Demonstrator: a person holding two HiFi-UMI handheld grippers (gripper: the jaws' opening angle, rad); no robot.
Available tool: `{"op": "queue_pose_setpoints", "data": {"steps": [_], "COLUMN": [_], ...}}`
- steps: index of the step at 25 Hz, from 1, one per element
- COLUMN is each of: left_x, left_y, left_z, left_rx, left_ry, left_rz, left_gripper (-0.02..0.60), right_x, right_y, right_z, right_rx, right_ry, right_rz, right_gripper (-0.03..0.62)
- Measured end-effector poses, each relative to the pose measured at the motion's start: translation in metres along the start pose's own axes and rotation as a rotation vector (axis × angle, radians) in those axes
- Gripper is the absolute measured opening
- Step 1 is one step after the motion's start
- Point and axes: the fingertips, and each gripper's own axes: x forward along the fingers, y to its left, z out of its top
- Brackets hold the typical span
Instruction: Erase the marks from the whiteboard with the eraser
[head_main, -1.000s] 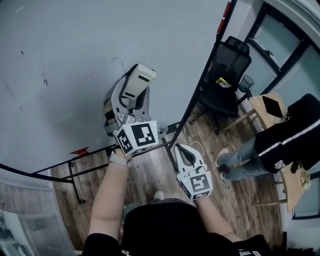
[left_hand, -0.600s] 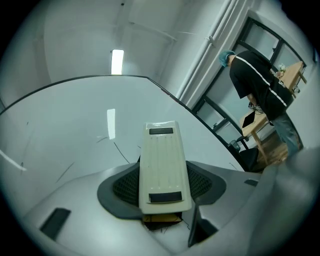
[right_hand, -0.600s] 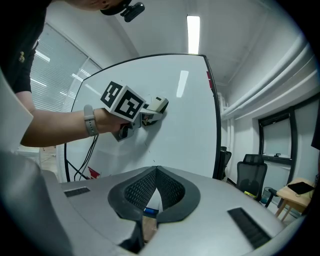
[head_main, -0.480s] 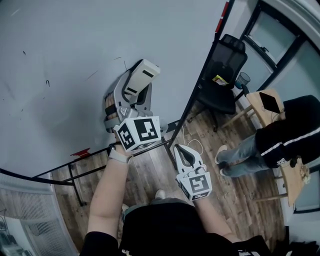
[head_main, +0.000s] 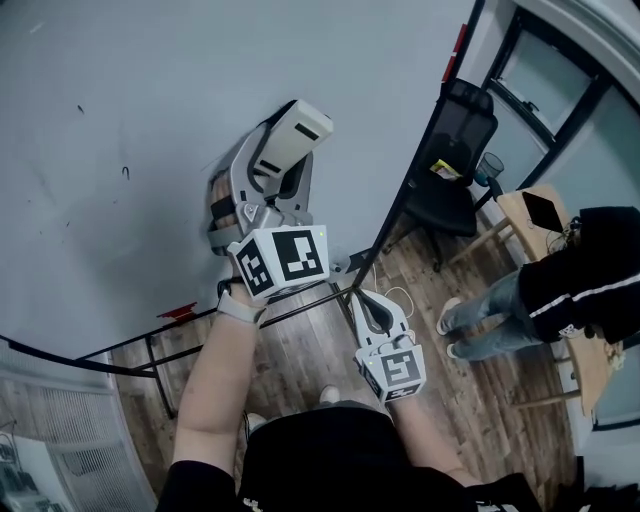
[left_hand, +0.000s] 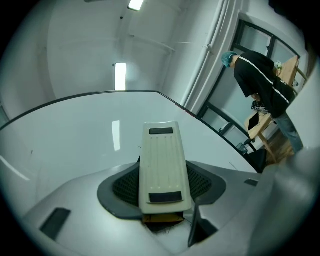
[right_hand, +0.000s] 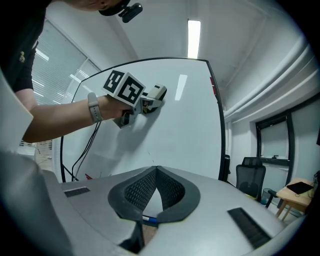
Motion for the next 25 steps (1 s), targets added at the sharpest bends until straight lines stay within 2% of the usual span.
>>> {"op": "queue_pose_setpoints", "data": {"steps": [5,11,14,17,22,25], "left_x": [-0.025,-0.073,-0.094,-0.106,-0.118,-0.12], "left_y": [0.039,0.113,0.143,0.154,0.135,0.129], "left_z": [-0.017,-0.051,-0.066,-0.077,-0.103,-0.105], "left_rx": [0.024,-0.034,-0.045,-0.047,-0.038,-0.049], "left_ry": [0.005,0.025,0.051,0.073,0.1,0.1], "left_rz": [0.053,0.203,0.255,0.256,0.211,0.196], "left_gripper": [0.265,0.265,0.265,0.265,0.265,0.265], "right_x": [0.017,0.037,0.045,0.052,0.057,0.058], "right_y": [0.029,0.081,0.104,0.123,0.14,0.141], "right_z": [0.008,0.015,0.018,0.022,0.02,0.018], "right_rx": [0.002,-0.011,-0.009,-0.018,-0.015,-0.009], "right_ry": [-0.005,-0.013,-0.016,-0.014,-0.003,-0.001], "right_rz": [0.039,0.116,0.146,0.172,0.178,0.165], "right_gripper": [0.026,0.026,0.026,0.026,0.026,0.026]}}
